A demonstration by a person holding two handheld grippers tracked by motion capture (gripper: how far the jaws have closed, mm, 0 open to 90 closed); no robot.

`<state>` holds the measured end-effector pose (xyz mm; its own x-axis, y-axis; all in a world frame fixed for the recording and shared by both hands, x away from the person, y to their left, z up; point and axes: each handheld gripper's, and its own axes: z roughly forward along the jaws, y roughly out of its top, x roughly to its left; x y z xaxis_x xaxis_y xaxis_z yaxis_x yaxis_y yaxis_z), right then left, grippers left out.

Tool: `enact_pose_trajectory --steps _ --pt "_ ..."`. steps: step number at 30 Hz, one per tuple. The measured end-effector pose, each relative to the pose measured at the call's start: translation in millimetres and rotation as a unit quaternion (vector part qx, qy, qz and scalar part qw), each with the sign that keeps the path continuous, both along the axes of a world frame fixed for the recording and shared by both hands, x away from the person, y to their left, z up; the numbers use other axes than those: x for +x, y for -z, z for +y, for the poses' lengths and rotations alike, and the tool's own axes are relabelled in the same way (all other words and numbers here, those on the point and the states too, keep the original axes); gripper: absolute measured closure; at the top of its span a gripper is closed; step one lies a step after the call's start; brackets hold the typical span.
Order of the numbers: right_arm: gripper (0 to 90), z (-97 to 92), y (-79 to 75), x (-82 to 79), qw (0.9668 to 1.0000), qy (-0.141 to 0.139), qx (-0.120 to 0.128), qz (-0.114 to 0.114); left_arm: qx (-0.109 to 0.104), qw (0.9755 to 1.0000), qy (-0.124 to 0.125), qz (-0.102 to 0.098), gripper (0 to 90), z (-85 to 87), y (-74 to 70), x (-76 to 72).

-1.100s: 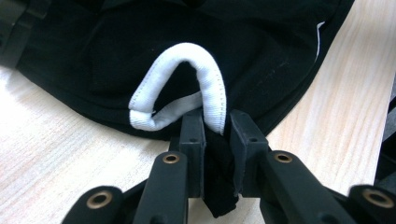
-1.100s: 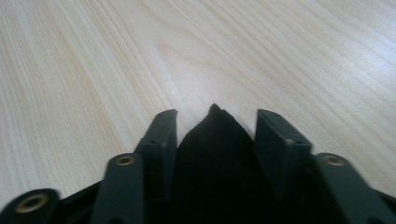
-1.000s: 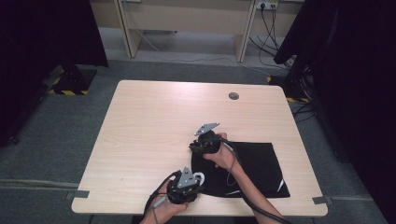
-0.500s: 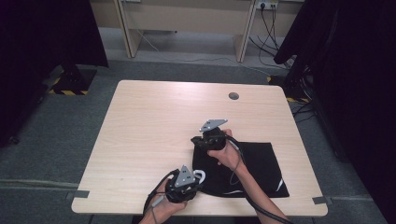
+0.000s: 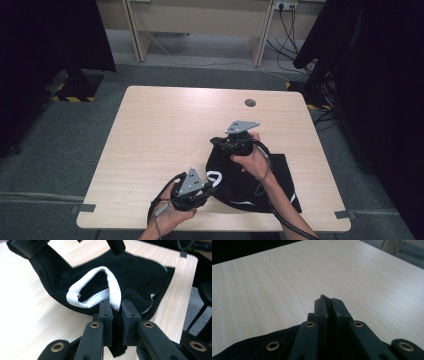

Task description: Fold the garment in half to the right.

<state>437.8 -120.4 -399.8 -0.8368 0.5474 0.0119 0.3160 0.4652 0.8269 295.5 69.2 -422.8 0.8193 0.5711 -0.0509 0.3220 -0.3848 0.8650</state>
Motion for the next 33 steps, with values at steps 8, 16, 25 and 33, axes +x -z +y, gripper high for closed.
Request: enact_pose_trajectory --steps 8,16,25,33 --pt "83.8 -37.0 -9.5 -1.1 0.9993 0.025 0.026 -0.009 0.000 0.9994 0.028 -0.018 79.7 -32.5 -20.1 10.2" --pt "83.8 -86.7 -11.7 -6.4 0.9970 0.058 0.050 -0.015 -0.004 0.9976 0.064 -0.026 79.7 -74.0 -30.5 12.0" --pt "83.8 -136.4 0.0 -12.3 0.9942 0.090 0.057 -0.007 0.000 0.9957 0.091 -0.017 79.7 -119.4 -26.7 17.5" --pt "82.5 -164.4 18.0 -13.6 0.9924 0.114 0.045 0.008 0.002 0.9944 0.105 0.015 79.2 -150.5 -1.3 26.7"
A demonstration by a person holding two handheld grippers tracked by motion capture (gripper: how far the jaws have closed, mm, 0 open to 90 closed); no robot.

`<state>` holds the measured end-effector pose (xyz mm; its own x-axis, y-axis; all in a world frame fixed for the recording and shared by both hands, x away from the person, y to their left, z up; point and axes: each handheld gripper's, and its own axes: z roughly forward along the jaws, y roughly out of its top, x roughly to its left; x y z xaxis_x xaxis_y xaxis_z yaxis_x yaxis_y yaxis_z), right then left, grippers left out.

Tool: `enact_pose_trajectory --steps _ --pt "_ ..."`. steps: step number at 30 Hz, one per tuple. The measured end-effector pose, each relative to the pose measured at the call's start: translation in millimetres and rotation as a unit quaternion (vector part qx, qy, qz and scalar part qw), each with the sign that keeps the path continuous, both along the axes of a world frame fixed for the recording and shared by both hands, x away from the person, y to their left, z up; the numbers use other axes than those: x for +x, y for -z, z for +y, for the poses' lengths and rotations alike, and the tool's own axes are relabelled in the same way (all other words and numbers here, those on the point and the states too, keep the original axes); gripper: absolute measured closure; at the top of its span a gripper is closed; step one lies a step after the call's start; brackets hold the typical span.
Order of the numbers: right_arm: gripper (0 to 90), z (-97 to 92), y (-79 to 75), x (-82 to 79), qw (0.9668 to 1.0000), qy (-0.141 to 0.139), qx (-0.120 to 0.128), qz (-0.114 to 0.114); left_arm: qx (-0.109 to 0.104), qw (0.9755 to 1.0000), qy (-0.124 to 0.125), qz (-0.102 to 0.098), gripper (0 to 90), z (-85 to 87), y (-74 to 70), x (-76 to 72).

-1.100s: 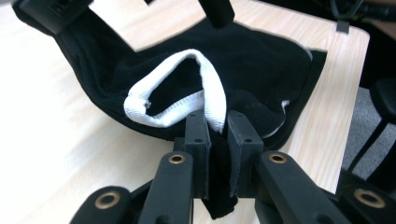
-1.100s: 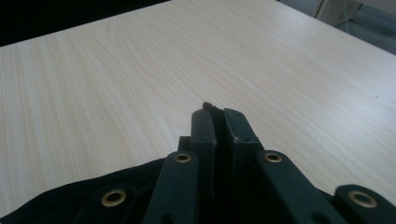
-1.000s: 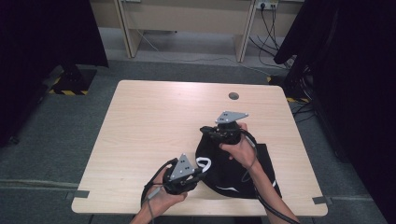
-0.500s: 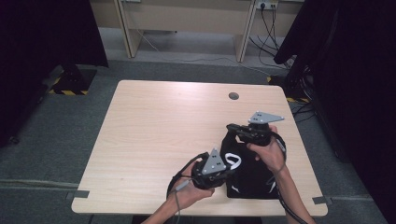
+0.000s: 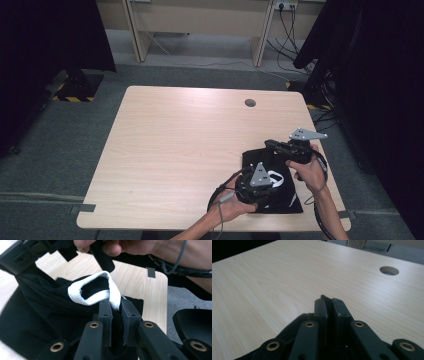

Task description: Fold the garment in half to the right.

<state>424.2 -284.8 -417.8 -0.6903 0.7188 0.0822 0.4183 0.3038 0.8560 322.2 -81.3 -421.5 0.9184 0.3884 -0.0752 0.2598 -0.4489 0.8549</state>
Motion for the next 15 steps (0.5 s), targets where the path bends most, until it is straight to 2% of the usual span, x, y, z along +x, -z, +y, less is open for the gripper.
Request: enact_pose_trajectory --steps 3,6,8,11,15 --pt "77.3 -3.1 5.6 0.3 1.0000 0.002 -0.006 0.006 -0.006 0.9998 0.004 0.018 78.8 -5.3 11.1 3.5" --pt "61.0 -5.1 8.1 0.1 0.9997 0.014 -0.013 0.015 -0.014 0.9996 0.008 0.023 76.4 -10.1 17.6 5.1" --pt "52.2 -5.5 8.5 0.0 0.9993 0.018 -0.025 0.018 -0.015 0.9995 0.011 0.026 68.2 -11.0 17.5 4.7" --pt "40.3 -7.1 6.6 -1.7 0.9987 0.030 -0.028 0.030 -0.039 0.9987 -0.001 0.032 46.5 -5.4 6.3 0.6" --pt "31.8 -9.3 0.5 -7.2 0.9977 0.049 -0.037 0.030 -0.063 0.9975 -0.007 0.031 34.2 11.9 -3.5 -1.4"
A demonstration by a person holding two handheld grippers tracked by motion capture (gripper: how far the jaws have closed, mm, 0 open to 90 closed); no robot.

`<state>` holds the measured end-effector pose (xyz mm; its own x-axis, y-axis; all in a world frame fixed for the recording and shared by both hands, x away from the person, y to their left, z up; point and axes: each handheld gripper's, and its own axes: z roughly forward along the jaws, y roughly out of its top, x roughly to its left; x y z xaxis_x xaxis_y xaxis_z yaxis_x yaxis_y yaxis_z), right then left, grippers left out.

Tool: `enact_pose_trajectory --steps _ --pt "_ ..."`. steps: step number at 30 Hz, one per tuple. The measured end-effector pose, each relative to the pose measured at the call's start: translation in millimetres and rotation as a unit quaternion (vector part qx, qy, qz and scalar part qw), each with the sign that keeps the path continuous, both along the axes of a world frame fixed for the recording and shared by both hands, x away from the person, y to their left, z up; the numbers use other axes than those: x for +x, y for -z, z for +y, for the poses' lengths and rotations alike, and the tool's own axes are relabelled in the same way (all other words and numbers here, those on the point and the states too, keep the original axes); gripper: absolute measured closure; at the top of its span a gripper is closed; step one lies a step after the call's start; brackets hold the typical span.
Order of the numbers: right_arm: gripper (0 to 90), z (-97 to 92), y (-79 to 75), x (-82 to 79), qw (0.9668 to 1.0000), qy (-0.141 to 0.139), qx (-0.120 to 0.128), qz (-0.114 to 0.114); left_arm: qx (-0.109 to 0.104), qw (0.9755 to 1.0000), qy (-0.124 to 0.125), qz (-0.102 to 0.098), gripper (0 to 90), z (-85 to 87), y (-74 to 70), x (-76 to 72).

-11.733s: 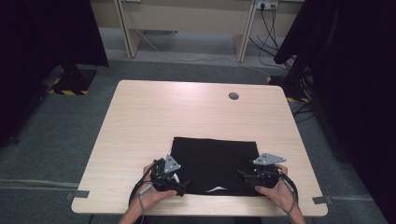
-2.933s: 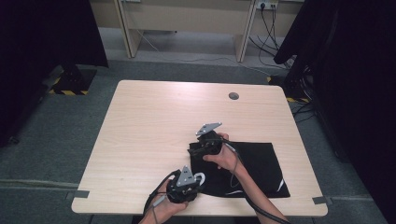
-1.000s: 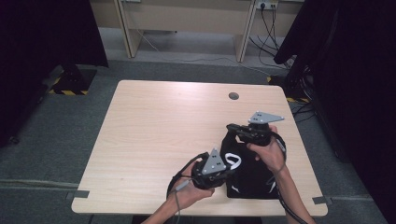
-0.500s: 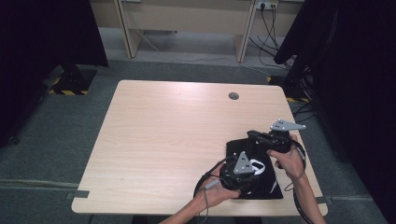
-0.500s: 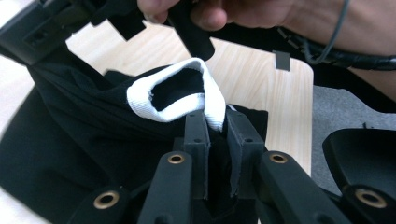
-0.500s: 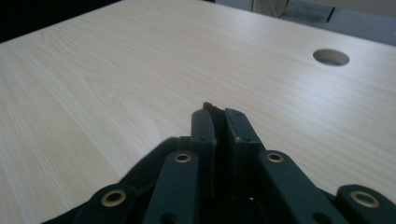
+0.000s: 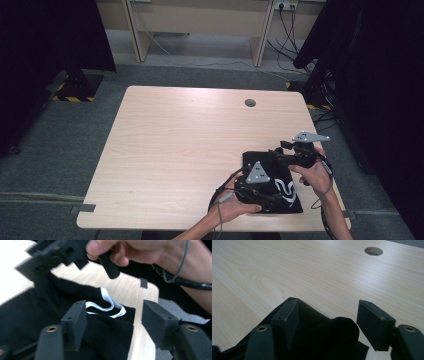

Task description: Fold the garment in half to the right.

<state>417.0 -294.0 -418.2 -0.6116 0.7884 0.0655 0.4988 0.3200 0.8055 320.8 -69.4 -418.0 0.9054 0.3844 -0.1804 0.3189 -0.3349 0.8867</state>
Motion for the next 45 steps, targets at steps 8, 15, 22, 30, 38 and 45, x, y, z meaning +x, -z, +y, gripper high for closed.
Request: enact_pose_trajectory --steps 8,15,22,30,38,45 --pt "26.6 5.1 -6.5 -15.0 0.9994 0.021 -0.026 0.004 0.035 0.9980 -0.050 0.019 26.1 29.5 15.2 5.2" --pt "20.5 15.1 10.1 -19.0 0.9963 0.045 -0.069 0.027 0.122 0.9893 -0.079 0.009 21.1 19.9 47.5 12.0" --pt "55.9 4.5 22.7 -16.9 0.9956 0.037 -0.075 0.041 0.168 0.9828 -0.077 -0.003 19.3 16.5 60.3 7.7" --pt "69.8 -25.0 33.6 -15.3 0.9946 0.038 -0.080 0.054 0.162 0.9841 -0.073 -0.002 21.1 30.7 61.5 1.8" --pt "70.0 -20.5 44.3 -9.2 0.9941 0.027 -0.086 0.061 0.164 0.9833 -0.078 0.001 22.8 50.0 60.9 1.2" --pt "67.6 6.7 45.8 4.8 0.9949 0.001 -0.083 0.057 0.161 0.9814 -0.104 0.004 22.4 77.8 62.1 6.4"
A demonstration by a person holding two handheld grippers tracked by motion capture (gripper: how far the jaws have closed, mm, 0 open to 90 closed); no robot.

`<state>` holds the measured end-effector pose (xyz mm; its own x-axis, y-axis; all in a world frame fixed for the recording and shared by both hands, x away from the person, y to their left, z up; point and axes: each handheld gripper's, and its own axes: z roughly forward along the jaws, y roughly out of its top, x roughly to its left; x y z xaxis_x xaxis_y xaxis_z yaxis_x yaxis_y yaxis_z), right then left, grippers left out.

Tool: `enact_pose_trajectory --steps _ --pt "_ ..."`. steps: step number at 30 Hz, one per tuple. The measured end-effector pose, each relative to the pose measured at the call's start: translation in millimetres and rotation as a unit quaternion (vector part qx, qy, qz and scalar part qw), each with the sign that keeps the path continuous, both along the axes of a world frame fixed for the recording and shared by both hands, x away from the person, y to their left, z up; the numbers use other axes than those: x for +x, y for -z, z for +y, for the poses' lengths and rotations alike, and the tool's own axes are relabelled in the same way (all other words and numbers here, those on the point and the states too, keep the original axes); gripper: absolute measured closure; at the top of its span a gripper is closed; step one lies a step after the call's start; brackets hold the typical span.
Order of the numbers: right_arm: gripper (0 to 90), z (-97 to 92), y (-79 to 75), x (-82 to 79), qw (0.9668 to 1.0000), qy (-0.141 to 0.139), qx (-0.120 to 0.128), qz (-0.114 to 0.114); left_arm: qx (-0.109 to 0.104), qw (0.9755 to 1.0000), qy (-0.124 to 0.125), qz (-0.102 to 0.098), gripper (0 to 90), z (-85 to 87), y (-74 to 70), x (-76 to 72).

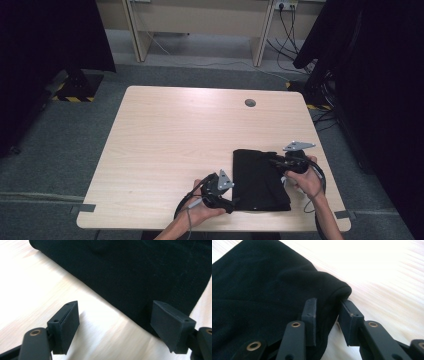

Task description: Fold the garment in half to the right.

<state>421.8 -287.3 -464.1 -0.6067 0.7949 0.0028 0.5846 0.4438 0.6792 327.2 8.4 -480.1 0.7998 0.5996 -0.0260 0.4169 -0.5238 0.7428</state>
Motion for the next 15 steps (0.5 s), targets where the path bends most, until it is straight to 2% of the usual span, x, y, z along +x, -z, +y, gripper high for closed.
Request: enact_pose_trajectory --steps 2,4,6,8,11,13,15 --pt "62.7 10.8 -0.4 5.2 1.0000 -0.005 -0.004 -0.001 0.004 0.9999 -0.011 0.003 22.4 9.0 -0.7 1.1" --pt "54.3 18.5 -2.6 8.6 1.0000 0.004 -0.003 0.005 0.002 0.9999 -0.011 0.002 21.9 15.4 -0.5 0.9" --pt "48.2 21.6 -7.8 6.0 0.9999 0.004 0.009 -0.003 -0.013 0.9999 -0.008 0.003 20.6 19.7 1.7 0.3" --pt "42.4 22.7 -15.3 -3.3 0.9997 0.009 0.020 -0.013 -0.022 0.9996 -0.014 0.007 17.3 23.2 2.5 0.6" --pt "41.8 23.5 -25.3 -25.0 0.9993 -0.009 0.016 -0.033 -0.032 0.9993 -0.019 0.008 15.7 25.5 1.6 1.0" --pt "41.8 24.6 -28.6 -39.3 0.9988 -0.028 0.018 -0.036 -0.033 0.9993 -0.018 0.007 15.6 26.3 0.9 -0.2" --pt "41.5 25.3 -29.9 -51.7 0.9985 -0.035 0.025 -0.035 -0.033 0.9993 -0.018 0.005 15.4 27.0 0.8 -1.3"
